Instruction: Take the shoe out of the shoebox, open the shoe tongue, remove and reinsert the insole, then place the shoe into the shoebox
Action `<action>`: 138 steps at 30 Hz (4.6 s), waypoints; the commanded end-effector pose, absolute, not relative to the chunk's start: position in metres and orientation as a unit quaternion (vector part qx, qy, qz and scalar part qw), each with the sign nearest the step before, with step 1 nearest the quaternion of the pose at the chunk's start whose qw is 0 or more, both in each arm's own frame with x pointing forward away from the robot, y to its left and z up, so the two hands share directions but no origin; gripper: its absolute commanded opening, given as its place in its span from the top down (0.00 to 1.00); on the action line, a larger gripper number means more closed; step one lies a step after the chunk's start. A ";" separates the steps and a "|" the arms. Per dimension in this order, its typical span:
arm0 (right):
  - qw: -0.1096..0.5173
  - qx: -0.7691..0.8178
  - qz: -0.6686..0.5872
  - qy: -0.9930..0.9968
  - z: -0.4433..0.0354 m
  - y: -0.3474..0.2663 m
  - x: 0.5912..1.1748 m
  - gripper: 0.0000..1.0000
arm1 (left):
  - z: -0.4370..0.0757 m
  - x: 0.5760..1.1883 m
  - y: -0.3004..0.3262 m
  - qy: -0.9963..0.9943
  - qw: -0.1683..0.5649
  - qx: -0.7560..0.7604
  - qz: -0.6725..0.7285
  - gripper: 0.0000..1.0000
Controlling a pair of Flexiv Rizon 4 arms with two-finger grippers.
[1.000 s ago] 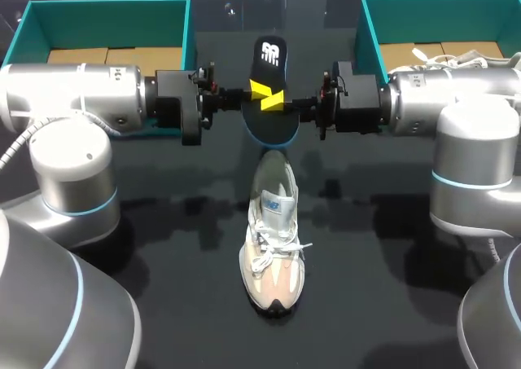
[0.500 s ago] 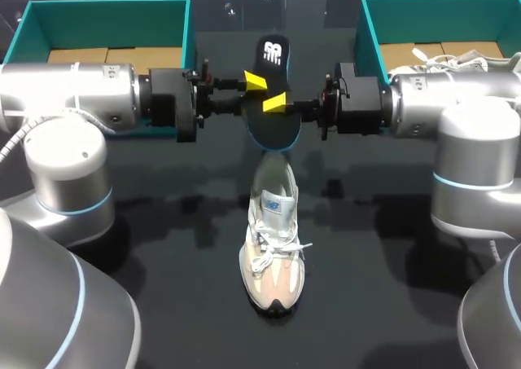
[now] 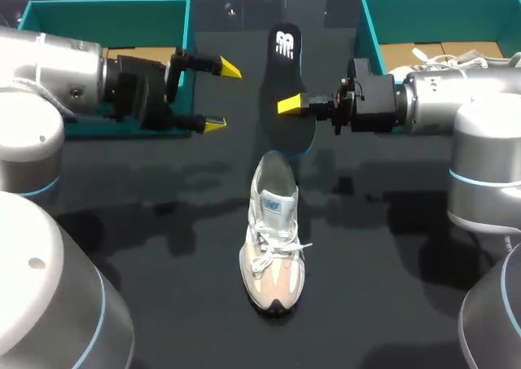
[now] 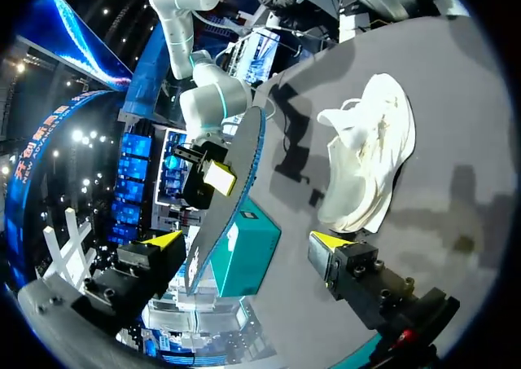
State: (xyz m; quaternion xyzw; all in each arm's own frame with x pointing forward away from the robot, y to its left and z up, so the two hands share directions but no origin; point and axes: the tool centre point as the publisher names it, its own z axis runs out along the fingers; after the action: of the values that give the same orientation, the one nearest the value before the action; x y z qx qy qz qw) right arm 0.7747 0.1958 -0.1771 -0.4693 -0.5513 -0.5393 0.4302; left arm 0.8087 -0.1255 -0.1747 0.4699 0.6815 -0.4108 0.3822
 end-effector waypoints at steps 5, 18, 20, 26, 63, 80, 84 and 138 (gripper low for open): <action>0.430 -0.470 -0.537 -0.553 -0.177 0.197 0.776 1.00 | -0.171 0.811 -0.124 0.691 0.361 0.482 -0.399 0.00; 0.309 -0.429 -0.608 -0.593 -0.181 0.196 0.789 1.00 | -0.189 0.812 -0.099 0.883 0.172 0.303 -0.314 0.00; 0.305 -0.424 -0.610 -0.596 -0.185 0.195 0.792 1.00 | -0.197 0.809 -0.097 0.907 0.128 0.262 -0.305 0.00; 0.318 -0.401 -0.596 -0.619 -0.191 0.197 0.795 1.00 | -0.206 0.804 -0.096 0.926 0.086 0.216 -0.298 0.00; 0.316 -0.333 -0.647 -0.608 -0.240 0.194 0.809 1.00 | -0.307 0.749 -0.106 0.974 -0.006 0.082 -0.209 0.00; 0.264 -0.297 -0.671 -0.626 -0.250 0.205 0.811 1.00 | -0.338 0.746 -0.120 0.973 0.001 0.105 -0.207 0.00; 0.252 -0.287 -0.681 -0.624 -0.251 0.206 0.812 1.00 | -0.343 0.747 -0.121 0.974 0.007 0.099 -0.204 0.00; 0.200 -0.237 -0.717 -0.624 -0.286 0.208 0.813 1.00 | -0.375 0.774 -0.144 0.978 -0.001 0.102 -0.180 0.00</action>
State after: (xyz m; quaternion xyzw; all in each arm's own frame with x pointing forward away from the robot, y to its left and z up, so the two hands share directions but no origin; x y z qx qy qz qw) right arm 0.8120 0.2072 -0.2847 -0.2391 -0.6243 -0.7164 0.1993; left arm 0.7722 -0.1405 -0.3745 0.1021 0.9777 -0.1835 0.0003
